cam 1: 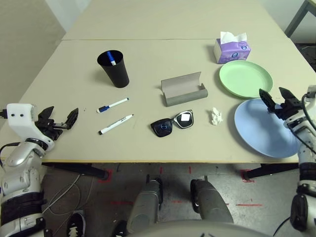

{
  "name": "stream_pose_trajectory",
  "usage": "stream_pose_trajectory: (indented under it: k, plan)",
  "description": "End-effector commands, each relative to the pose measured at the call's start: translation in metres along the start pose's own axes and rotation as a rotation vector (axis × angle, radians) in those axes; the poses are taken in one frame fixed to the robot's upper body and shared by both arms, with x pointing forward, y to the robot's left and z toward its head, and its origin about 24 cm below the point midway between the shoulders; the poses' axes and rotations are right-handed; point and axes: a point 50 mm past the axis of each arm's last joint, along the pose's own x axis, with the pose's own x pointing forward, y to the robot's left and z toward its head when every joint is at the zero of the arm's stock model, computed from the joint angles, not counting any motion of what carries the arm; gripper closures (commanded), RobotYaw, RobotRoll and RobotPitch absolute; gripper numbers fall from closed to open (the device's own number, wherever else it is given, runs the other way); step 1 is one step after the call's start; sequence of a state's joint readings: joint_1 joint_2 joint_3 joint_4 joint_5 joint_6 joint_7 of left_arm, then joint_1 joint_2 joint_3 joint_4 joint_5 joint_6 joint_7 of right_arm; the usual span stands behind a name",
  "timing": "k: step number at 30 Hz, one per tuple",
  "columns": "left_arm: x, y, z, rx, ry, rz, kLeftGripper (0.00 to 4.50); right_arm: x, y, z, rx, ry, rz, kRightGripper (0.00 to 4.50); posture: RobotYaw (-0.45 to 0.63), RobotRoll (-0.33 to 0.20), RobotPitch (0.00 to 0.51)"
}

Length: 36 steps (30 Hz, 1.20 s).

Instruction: Organize and tidy the items on the table.

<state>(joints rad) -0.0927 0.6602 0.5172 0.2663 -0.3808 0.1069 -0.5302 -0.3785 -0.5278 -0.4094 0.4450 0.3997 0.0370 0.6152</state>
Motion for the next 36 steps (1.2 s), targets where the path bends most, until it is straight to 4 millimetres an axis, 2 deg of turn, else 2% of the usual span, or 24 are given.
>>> stream_pose_trajectory:
  k: [1,12,20,25,28,33,36]
  plan:
    - [0.004,-0.003,-0.003,-0.006,0.016,-0.008,0.04,-0.003,-0.001,-0.001,0.003,-0.008,-0.015,0.00,-0.13,0.000,0.160]
    - [0.001,-0.008,-0.004,-0.042,-0.011,0.000,0.04,-0.005,-0.005,0.001,-0.016,0.004,-0.018,0.00,-0.13,0.000,0.186]
    - [0.008,-0.018,0.005,-0.097,-0.097,-0.050,0.04,-0.012,-0.013,0.001,-0.018,0.021,-0.045,0.00,-0.15,0.000,0.212]
    - [0.019,-0.047,0.019,-0.136,-0.162,-0.342,0.04,-0.012,-0.009,0.001,-0.016,0.028,-0.023,0.00,-0.18,0.000,0.216]
    - [0.024,-0.070,0.025,-0.140,-0.144,-0.620,0.04,-0.013,-0.010,0.004,-0.031,0.030,-0.015,0.00,-0.21,0.000,0.211]
    - [0.024,-0.096,0.032,-0.030,-0.064,-1.026,0.04,-0.014,-0.010,0.010,-0.078,0.069,0.037,0.00,-0.25,0.000,0.216]
    - [0.024,-0.103,0.035,0.044,-0.060,-1.164,0.04,-0.014,-0.008,0.019,-0.106,0.081,0.074,0.00,-0.26,0.000,0.215]
